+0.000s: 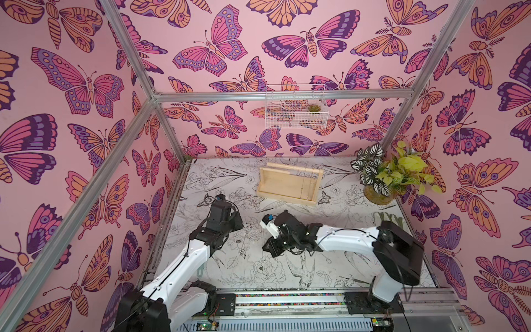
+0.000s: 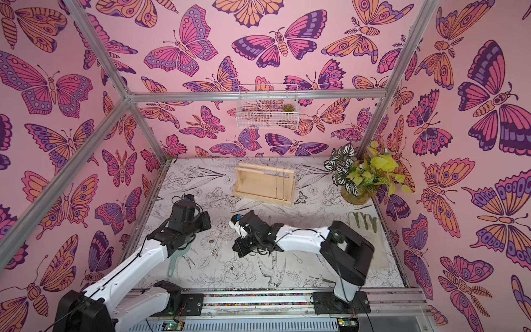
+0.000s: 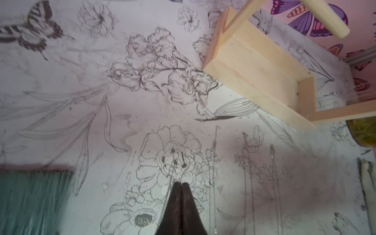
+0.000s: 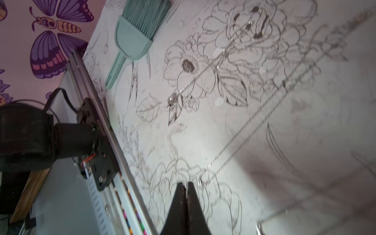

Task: Take the necklace off the jewelry display stand
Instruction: Adjust the necklace at the center of the board.

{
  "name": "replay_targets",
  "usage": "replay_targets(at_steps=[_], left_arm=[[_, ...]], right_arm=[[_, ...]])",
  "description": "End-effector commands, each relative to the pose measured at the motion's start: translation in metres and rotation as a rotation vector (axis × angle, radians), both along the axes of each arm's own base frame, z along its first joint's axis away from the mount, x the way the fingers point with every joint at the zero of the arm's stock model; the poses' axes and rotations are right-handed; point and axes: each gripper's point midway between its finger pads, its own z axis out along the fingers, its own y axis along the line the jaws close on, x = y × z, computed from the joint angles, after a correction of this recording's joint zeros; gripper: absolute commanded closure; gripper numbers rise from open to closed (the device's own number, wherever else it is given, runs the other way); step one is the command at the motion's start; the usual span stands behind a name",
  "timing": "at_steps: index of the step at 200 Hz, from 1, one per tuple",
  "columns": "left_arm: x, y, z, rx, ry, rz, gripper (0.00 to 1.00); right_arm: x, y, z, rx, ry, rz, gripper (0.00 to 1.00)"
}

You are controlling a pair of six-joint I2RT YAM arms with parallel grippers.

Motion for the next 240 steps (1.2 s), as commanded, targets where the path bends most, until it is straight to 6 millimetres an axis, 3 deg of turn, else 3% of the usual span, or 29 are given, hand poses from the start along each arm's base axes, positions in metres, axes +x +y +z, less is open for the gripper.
replay_targets(at_steps=[1, 33, 65, 124, 240], left_arm=[[-0.036, -0.003, -0.03, -0.055, 0.116, -0.022, 1.0], [-0.062, 0.002, -0.047, -0.073, 0.152, -0.02, 1.0], [-0.071, 0.003, -0.057, -0.073, 0.17, -0.028, 1.0], [-0.073, 0.0, -0.063, -0.069, 0.202, -0.037, 1.0], [-0.073, 0.001, -0.066, -0.069, 0.2, -0.027, 1.0]], right_arm=[[0.012, 0.031, 0.003, 0.014, 0.026, 0.009, 1.0], [0.026, 0.057, -0.008, -0.001, 0.052, -0.004, 1.0], [0.038, 0.068, -0.024, -0.062, 0.066, -0.022, 1.0], [0.057, 0.066, -0.046, -0.159, 0.059, -0.088, 1.0], [0.073, 0.064, -0.063, -0.17, 0.075, -0.107, 1.0]])
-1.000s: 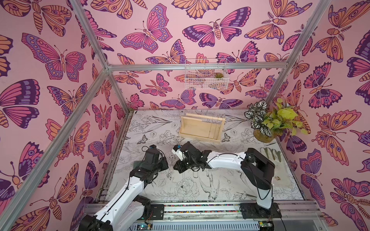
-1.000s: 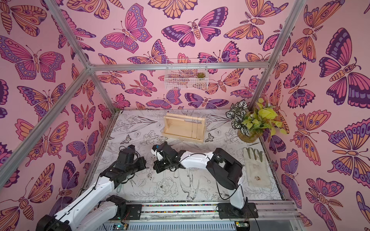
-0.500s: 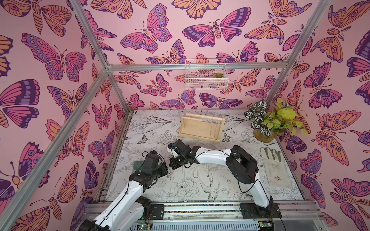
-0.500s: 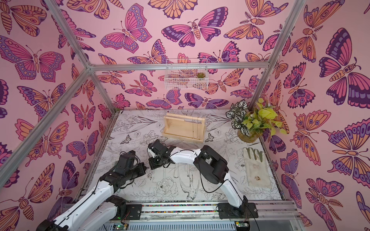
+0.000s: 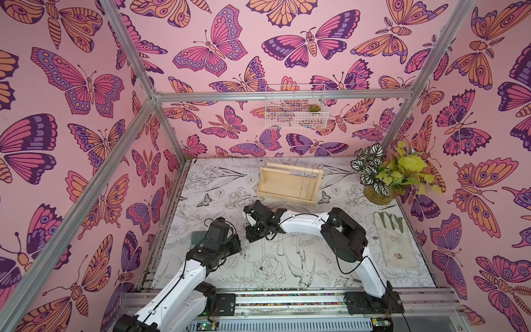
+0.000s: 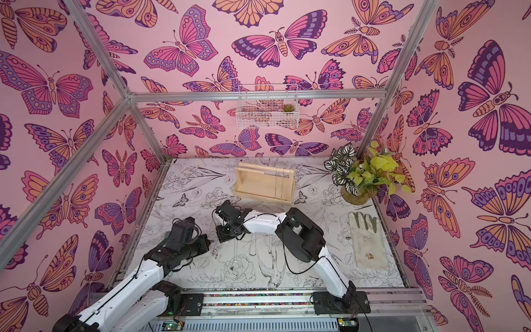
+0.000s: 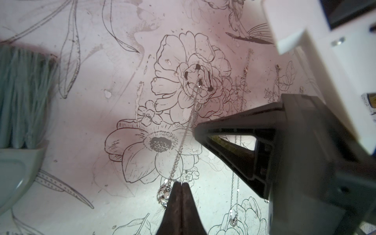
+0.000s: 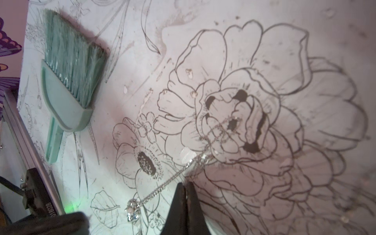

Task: Take the necklace off the jewelry display stand
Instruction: Adjust the necklace at the center of the board.

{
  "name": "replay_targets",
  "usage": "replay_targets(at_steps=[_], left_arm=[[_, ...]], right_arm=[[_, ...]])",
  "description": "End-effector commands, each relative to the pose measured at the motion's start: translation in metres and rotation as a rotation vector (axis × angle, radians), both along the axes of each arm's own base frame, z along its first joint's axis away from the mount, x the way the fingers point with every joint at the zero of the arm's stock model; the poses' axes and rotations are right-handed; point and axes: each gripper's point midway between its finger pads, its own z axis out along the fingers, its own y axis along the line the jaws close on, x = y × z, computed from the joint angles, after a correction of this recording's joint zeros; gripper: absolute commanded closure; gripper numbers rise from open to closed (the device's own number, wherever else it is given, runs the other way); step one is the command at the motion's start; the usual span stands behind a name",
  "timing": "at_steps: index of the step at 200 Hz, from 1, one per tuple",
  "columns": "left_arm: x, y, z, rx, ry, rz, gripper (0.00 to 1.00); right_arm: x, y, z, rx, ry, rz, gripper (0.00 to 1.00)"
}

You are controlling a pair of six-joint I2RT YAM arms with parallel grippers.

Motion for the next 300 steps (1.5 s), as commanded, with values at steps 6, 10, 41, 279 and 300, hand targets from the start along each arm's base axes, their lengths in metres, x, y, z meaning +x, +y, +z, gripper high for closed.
replay_targets(at_steps=[6, 10, 41, 279, 300], left_arm=[[-0.004, 0.0, -0.006, 0.0, 0.016, 0.0, 1.0], [-0.004, 0.0, -0.006, 0.001, 0.018, -0.002, 1.0], [-0.004, -0.001, -0.007, 0.001, 0.021, -0.004, 1.0], [-0.004, -0.003, -0.008, -0.011, 0.023, -0.012, 1.0], [-0.004, -0.003, -0.008, -0.011, 0.02, -0.011, 1.0]], right_arm=[[0.005, 0.0, -0.007, -0.007, 0.013, -0.006, 1.0], [0.005, 0.0, -0.007, -0.005, 0.012, -0.005, 1.0], [0.005, 0.003, 0.0, 0.017, 0.004, 0.002, 1.0], [0.031, -0.007, -0.016, -0.017, 0.018, -0.061, 1.0], [0.038, -0.007, -0.015, -0.022, 0.015, -0.066, 1.0]])
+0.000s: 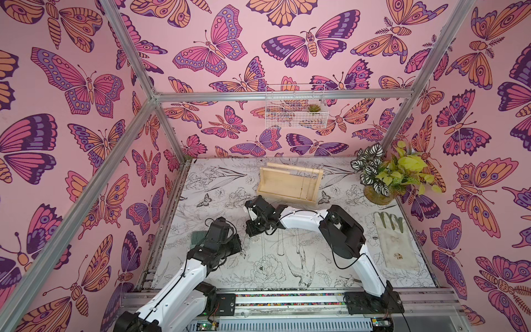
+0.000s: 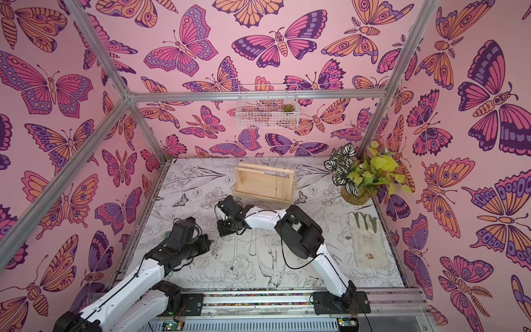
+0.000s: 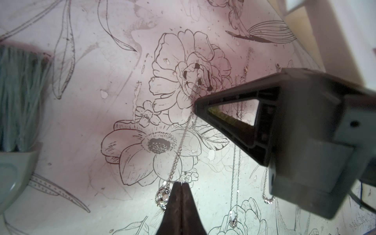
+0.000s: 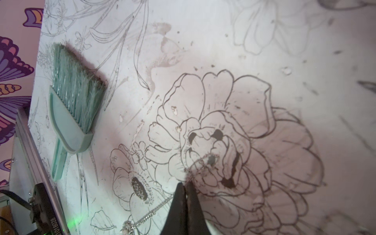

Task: Take the necklace off the jewelry display stand
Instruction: Adjust the necklace at the center of the board.

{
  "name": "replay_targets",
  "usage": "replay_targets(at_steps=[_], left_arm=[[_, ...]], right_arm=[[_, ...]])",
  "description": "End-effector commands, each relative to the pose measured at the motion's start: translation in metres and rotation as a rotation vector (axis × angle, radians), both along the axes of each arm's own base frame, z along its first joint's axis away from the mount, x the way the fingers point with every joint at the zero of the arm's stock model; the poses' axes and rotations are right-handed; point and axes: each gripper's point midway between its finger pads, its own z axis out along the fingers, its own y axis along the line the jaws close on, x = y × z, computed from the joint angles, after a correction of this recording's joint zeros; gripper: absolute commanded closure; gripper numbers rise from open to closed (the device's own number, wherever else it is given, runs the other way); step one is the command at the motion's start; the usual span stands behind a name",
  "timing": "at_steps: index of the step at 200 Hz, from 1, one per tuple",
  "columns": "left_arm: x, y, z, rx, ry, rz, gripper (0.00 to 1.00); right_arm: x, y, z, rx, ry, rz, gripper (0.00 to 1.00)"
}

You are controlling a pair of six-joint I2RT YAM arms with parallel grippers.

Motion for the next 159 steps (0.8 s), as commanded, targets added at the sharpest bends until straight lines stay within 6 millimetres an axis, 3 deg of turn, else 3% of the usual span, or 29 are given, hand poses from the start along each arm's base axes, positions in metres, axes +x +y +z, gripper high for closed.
replay_targets(at_steps=[1, 72, 106, 136, 159], left_arm=[[-0.005, -0.001, -0.006, -0.004, 0.015, -0.006, 1.0], [-0.005, -0.001, -0.006, -0.003, 0.017, -0.005, 1.0], [-0.005, 0.0, -0.006, 0.0, 0.019, -0.003, 1.0], [-0.002, 0.001, -0.002, 0.002, 0.005, 0.004, 1.0], [0.0, 0.002, 0.0, 0.012, -0.005, 0.009, 1.0]], right_arm=[[0.01, -0.009, -0.016, -0.061, 0.018, -0.03, 1.0], [0.031, -0.007, -0.018, -0.068, 0.015, -0.044, 1.0], [0.034, -0.002, -0.004, -0.034, 0.0, -0.024, 1.0], [0.018, -0.006, 0.016, 0.011, -0.011, -0.002, 1.0], [-0.009, -0.008, 0.027, 0.025, -0.024, 0.052, 1.0]])
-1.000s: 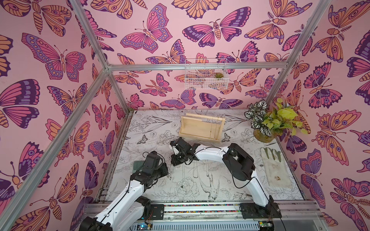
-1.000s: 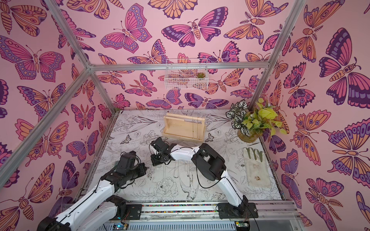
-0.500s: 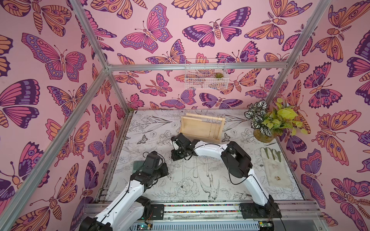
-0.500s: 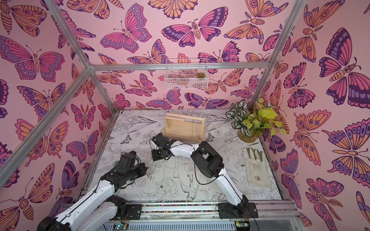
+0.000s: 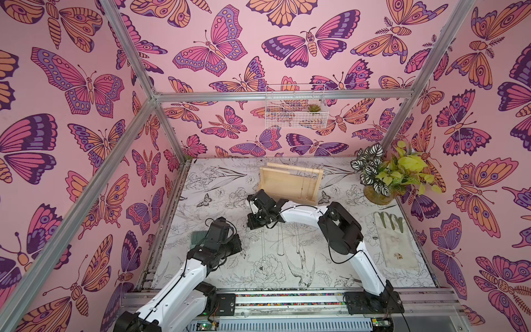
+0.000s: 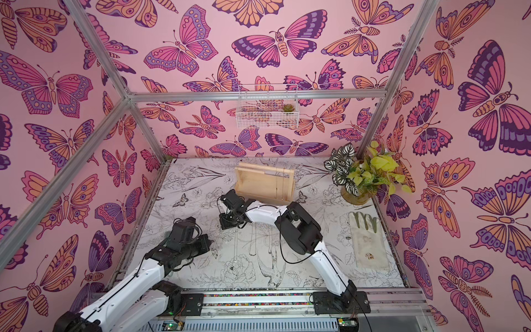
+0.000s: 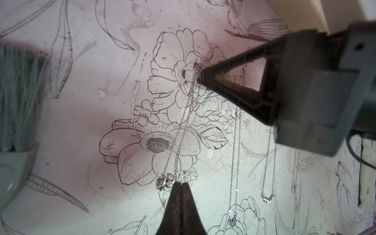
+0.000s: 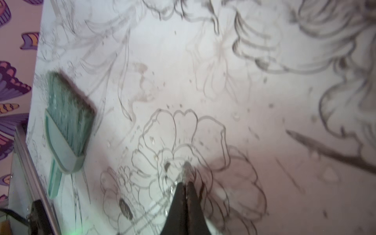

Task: Take the necklace off the jewelry display stand
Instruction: Adjust the necklace at the center of the board.

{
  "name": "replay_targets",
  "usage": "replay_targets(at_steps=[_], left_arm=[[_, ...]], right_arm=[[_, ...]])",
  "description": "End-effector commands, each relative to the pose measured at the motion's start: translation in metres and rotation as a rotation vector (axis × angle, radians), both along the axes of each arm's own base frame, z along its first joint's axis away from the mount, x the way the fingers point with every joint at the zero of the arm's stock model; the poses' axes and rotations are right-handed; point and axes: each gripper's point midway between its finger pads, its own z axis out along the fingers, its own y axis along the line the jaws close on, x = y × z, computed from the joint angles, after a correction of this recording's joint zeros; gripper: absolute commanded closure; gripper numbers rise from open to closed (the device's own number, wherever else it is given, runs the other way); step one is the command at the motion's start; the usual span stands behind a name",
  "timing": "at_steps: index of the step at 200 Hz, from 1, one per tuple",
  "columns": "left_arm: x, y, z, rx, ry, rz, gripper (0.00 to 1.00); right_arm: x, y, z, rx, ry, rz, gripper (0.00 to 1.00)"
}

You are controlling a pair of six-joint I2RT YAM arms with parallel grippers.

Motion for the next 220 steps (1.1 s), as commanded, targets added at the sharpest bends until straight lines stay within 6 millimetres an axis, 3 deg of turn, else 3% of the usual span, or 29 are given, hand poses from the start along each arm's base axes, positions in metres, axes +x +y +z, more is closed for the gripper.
replay_targets(at_steps=[1, 57, 150, 220], left_arm=[[0.0, 0.003, 0.0, 0.016, -0.005, 0.012, 1.0], [0.006, 0.011, 0.01, 0.045, -0.033, 0.034, 1.0], [0.002, 0.017, 0.016, 0.049, -0.046, 0.041, 1.0], [0.002, 0.019, 0.018, 0.045, -0.05, 0.045, 1.0]], right_arm=[[-0.028, 0.002, 0.025, 0.032, -0.025, 0.073, 1.0], [-0.076, 0.013, 0.024, 0.056, 0.018, 0.148, 1.0], [-0.088, 0.028, 0.013, 0.064, 0.06, 0.171, 1.0], [-0.098, 0.03, -0.006, 0.05, 0.11, 0.172, 1.0]])
